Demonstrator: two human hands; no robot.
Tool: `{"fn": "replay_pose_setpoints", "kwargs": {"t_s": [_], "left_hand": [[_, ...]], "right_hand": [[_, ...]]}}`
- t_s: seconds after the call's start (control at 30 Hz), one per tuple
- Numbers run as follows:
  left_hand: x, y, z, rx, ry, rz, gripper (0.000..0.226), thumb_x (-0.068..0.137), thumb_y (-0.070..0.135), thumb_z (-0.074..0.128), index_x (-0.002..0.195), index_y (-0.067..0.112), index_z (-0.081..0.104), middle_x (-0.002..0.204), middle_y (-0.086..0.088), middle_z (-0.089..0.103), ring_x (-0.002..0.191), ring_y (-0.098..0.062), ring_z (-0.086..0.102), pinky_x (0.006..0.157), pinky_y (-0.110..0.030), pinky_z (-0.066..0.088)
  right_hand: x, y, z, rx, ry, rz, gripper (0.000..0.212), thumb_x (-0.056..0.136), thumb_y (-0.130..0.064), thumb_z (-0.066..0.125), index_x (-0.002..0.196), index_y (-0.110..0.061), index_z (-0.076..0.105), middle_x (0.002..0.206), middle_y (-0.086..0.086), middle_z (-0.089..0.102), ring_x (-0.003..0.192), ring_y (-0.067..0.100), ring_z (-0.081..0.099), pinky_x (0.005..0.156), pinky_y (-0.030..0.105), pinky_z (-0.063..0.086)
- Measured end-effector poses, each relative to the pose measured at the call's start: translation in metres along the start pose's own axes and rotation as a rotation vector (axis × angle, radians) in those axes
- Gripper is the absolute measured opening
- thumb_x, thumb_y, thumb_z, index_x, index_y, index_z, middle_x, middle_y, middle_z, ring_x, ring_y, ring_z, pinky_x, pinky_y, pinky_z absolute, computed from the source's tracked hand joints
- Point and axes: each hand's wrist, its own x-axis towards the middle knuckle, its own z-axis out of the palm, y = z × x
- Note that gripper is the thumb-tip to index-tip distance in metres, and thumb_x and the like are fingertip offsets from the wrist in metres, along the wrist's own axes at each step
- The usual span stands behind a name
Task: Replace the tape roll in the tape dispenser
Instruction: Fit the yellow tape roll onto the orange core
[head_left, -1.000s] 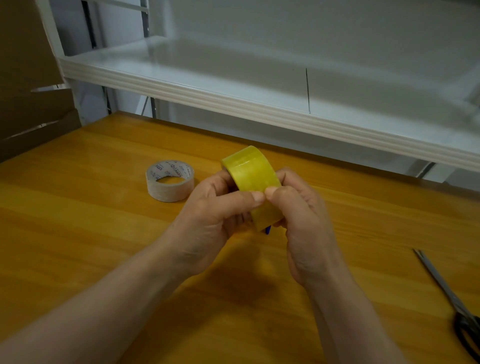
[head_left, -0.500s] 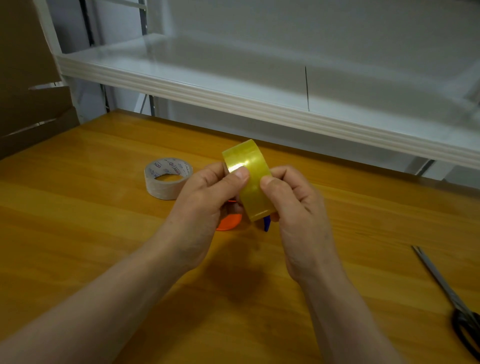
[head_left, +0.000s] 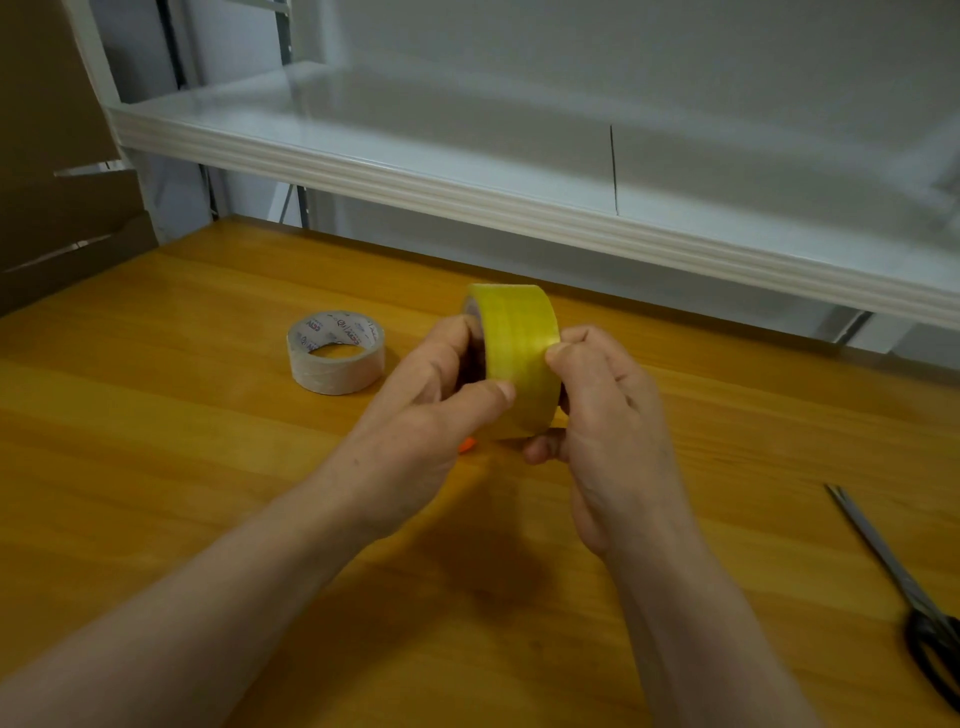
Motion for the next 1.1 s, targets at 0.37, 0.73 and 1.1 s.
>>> {"fn": "replay_pose_setpoints", "kwargs": {"t_s": [0.37,0.73,1.1], "left_hand": [[0.0025,-0.0012,0.0000,-0.197,0.107,-0.034,0.031,0.090,0.011,0.057,0.120,0.005,0.063,0.110,-0.011,0.071,0.103,-0.028,0.068,0.087,-0.039,0.058],[0.0035,0.0047,0.0009,-0.453,0.127,-0.141,0.042,0.088,0.012,0.060,0.128,-0.002,0.058,0.112,-0.017,0.066,0.089,-0.021,0.070,0.076,-0.031,0.058],[0.0021,0.0046,0.0080,-0.232,0.231,-0.042,0.046,0.080,0.019,0.075,0.121,0.003,0.061,0.109,-0.014,0.070,0.099,-0.027,0.070,0.086,-0.037,0.059]], "right_hand": [[-0.0011,-0.0053,0.0050,0.083,0.051,0.107,0.029,0.101,-0.015,0.046,0.089,-0.024,0.071,0.072,-0.011,0.067,0.063,0.006,0.060,0.046,0.023,0.046],[-0.0022,-0.0071,0.0052,0.165,0.019,0.098,0.029,0.100,-0.008,0.050,0.107,-0.022,0.075,0.089,-0.005,0.074,0.066,0.005,0.068,0.052,0.022,0.052],[0.0000,-0.0047,0.0040,0.267,0.061,0.158,0.025,0.103,-0.016,0.050,0.094,-0.018,0.073,0.083,0.000,0.075,0.072,0.015,0.068,0.051,0.025,0.053]]}}
